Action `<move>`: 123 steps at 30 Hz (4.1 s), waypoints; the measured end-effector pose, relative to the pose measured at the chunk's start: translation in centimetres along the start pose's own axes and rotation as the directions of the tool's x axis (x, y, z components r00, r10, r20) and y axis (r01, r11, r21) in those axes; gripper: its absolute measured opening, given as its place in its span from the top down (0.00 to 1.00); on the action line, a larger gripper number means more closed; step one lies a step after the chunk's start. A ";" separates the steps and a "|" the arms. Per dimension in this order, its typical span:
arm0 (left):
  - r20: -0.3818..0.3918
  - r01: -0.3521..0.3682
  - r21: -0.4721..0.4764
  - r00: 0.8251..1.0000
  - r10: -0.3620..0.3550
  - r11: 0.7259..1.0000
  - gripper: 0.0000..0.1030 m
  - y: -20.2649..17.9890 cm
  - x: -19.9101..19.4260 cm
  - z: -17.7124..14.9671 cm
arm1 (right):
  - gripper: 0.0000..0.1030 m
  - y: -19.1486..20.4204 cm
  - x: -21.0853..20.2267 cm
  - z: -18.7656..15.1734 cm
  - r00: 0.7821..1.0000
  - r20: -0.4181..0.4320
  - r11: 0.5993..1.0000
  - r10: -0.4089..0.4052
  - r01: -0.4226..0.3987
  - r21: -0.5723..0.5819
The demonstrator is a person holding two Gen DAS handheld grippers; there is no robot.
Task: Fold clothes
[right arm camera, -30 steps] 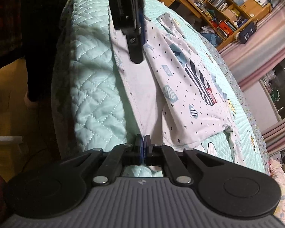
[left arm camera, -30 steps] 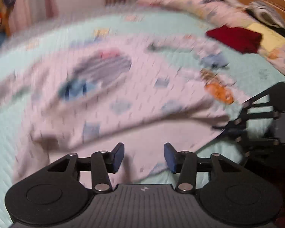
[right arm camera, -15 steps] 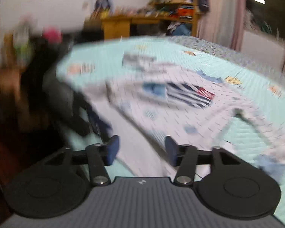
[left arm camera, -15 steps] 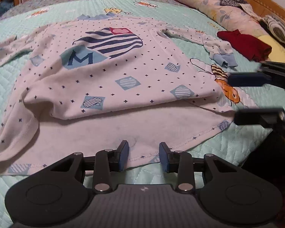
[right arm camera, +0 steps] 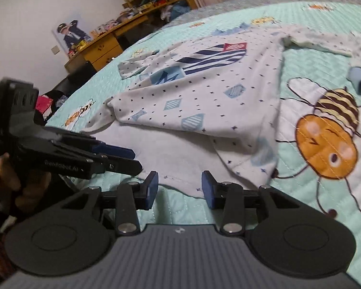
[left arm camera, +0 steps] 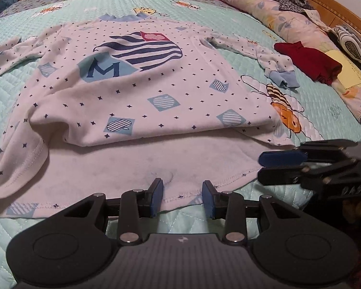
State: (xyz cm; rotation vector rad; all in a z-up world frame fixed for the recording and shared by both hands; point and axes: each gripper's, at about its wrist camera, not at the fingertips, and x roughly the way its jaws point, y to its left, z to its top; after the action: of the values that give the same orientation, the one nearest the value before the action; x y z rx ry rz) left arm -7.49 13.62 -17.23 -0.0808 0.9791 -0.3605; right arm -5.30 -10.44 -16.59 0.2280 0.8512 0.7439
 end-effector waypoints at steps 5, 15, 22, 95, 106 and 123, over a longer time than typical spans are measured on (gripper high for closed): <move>0.004 -0.007 -0.004 1.000 0.007 1.000 0.62 -0.1 0.0 -0.1 | 0.55 1.4 -0.9 3.2 0.993 0.096 0.997 0.067 -0.069 0.022; 0.010 -0.003 -0.054 1.000 0.003 0.999 0.69 0.8 -1.2 -0.6 | 0.54 -0.7 2.2 -0.2 0.997 0.073 0.997 0.024 -0.030 0.077; 0.017 -0.044 -0.083 0.999 0.045 0.996 0.74 2.2 -1.6 -0.2 | 0.52 -0.3 0.0 0.2 0.999 0.033 0.993 -0.028 0.024 0.112; 0.274 0.098 -0.459 0.961 0.035 0.883 0.49 12.3 -6.0 -3.7 | 0.31 13.4 10.4 2.7 0.946 0.198 0.662 -0.257 0.321 -0.677; 0.368 0.075 -0.603 0.909 0.194 0.794 0.52 12.3 -5.3 -5.0 | 0.30 10.7 8.3 1.1 0.931 0.189 0.726 -0.311 0.361 -0.585; 0.472 0.227 -0.625 0.872 0.131 0.747 0.97 14.3 -7.8 -4.5 | 0.29 5.4 -1.3 -3.5 0.799 0.302 0.588 -0.520 0.592 -0.551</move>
State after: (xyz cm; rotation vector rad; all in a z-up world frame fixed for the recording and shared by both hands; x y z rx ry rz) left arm -11.38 30.09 -16.78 -0.8292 0.5477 -0.0051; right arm -11.21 -7.69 -15.61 -0.5907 0.4746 0.3653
